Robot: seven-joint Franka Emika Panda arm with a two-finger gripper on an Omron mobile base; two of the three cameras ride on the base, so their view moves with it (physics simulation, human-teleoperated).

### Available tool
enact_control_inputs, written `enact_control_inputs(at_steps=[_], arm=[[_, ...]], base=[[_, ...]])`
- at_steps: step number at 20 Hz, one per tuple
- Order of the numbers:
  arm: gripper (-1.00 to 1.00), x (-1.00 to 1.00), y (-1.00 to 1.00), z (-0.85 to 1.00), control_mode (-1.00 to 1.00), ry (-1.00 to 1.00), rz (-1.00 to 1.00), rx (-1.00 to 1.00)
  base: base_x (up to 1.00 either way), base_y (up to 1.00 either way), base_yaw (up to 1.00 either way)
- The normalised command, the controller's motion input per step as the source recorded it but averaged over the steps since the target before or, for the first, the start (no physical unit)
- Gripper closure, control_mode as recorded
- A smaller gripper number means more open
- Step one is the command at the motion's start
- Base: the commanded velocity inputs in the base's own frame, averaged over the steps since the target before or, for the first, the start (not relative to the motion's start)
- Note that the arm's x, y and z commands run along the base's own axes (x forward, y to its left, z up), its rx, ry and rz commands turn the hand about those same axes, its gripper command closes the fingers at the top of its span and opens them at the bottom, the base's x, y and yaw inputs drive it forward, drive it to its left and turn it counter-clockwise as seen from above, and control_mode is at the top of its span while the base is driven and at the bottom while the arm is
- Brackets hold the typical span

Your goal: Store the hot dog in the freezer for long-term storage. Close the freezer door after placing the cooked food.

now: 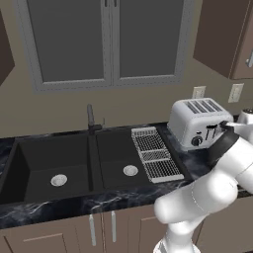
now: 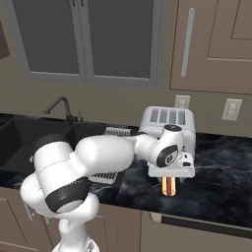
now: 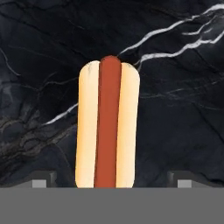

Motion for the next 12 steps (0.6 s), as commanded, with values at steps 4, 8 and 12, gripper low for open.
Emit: enact_control_inputs(at_steps=[4, 8, 12], arm=[[-1.0, 0.18, 0.0, -0.25, -1.0, 0.0, 0.0, 0.0], [-1.0, 0.26, 0.0, -0.25, -1.0, 0.0, 0.0, 0.0], [-1.0, 0.21, 0.0, -0.26, -1.0, 0.0, 0.0, 0.0]], base=[[0.0, 0.0, 0.0], [0.0, 0.0, 0.0], [0.0, 0.0, 0.0]])
